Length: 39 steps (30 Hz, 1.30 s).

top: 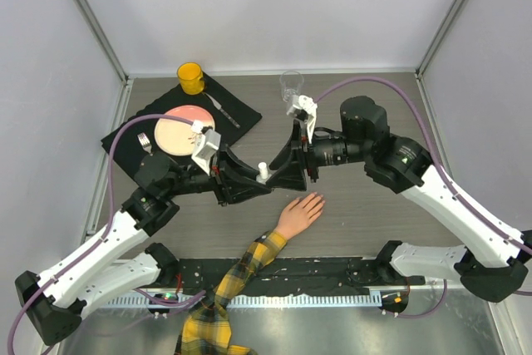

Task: Paint the nails

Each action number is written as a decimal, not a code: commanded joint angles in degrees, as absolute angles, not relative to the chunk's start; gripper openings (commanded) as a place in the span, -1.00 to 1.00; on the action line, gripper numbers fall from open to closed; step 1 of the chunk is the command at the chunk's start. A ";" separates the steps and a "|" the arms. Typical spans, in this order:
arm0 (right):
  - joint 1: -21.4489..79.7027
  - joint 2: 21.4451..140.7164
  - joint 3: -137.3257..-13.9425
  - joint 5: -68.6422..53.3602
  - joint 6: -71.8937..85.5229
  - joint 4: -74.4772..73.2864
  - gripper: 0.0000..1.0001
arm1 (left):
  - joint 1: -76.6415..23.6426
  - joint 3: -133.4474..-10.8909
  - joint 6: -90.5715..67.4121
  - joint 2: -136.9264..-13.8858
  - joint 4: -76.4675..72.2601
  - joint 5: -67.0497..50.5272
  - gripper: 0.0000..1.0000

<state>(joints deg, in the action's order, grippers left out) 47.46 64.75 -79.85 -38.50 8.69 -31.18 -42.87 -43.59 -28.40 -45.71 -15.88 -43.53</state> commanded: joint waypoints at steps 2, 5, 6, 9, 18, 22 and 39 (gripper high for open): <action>45.88 63.90 -79.98 -47.72 8.79 -20.92 0.06 | -42.89 -45.26 -34.54 -44.74 -23.73 -45.88 -1.00; 45.09 63.72 -80.16 -49.12 9.14 -20.22 0.03 | -42.89 -45.26 -34.54 -45.09 -23.73 -46.23 -1.00; 44.74 63.98 -79.98 -49.74 9.23 -20.13 0.03 | -42.98 -45.35 -34.45 -45.17 -23.64 -46.23 -1.00; 44.47 64.51 -79.28 -51.41 10.10 -18.65 0.06 | -42.89 -45.53 -34.10 -45.35 -23.20 -46.49 -1.00; 44.21 65.74 -79.19 -53.43 14.15 -13.19 -0.12 | -42.98 -45.70 -33.31 -45.62 -22.33 -46.49 -1.00; 44.21 66.44 -78.40 -54.67 15.20 -11.69 -0.21 | -42.89 -45.97 -33.13 -45.62 -22.06 -46.49 -1.00; 44.47 66.53 -74.71 -52.05 14.34 -11.77 -0.97 | -42.98 -49.65 -26.91 -42.72 -11.82 -31.05 -1.00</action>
<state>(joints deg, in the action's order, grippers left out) 44.23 67.24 -76.25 -54.28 15.86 -11.09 -42.94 -44.69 -31.99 -45.12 -16.86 -42.54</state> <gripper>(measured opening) 0.080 0.285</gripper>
